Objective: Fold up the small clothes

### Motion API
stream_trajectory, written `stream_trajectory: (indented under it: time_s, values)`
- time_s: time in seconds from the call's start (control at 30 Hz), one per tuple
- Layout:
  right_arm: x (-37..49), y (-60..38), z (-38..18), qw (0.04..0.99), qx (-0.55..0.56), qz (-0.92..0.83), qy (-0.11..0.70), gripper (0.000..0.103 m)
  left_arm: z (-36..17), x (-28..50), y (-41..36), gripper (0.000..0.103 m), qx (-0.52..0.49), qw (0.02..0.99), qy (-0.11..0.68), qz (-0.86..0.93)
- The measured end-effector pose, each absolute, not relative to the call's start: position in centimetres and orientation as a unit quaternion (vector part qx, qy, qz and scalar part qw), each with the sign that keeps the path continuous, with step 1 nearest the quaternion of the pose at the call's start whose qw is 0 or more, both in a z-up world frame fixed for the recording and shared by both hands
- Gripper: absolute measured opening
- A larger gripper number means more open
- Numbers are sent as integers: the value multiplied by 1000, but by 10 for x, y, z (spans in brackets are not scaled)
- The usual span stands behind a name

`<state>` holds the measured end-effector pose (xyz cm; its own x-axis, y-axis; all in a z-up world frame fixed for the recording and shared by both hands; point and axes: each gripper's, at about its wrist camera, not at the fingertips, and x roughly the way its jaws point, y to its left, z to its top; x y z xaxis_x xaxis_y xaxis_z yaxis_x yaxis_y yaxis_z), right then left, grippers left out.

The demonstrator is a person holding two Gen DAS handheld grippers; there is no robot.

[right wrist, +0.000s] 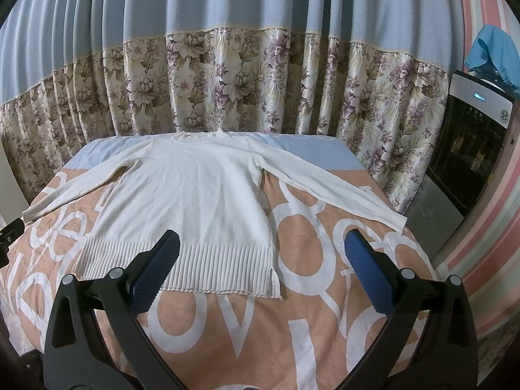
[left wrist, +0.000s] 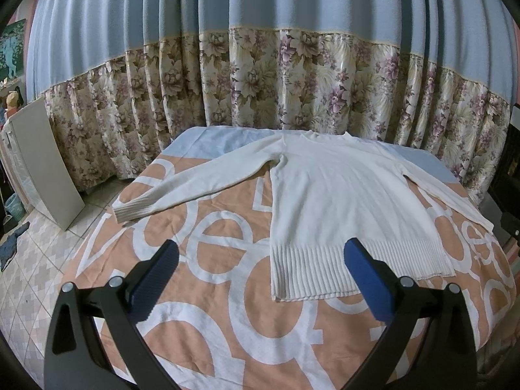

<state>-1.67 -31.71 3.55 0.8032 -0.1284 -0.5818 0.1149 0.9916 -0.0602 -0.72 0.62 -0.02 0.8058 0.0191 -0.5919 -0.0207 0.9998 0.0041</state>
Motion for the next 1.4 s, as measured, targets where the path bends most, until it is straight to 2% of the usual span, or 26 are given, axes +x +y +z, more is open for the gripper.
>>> stream_trajectory:
  time_s: [1.4]
  values:
    - [-15, -315, 35, 949, -13, -62, 309, 100, -2, -7, 8, 101, -4, 950, 313, 10]
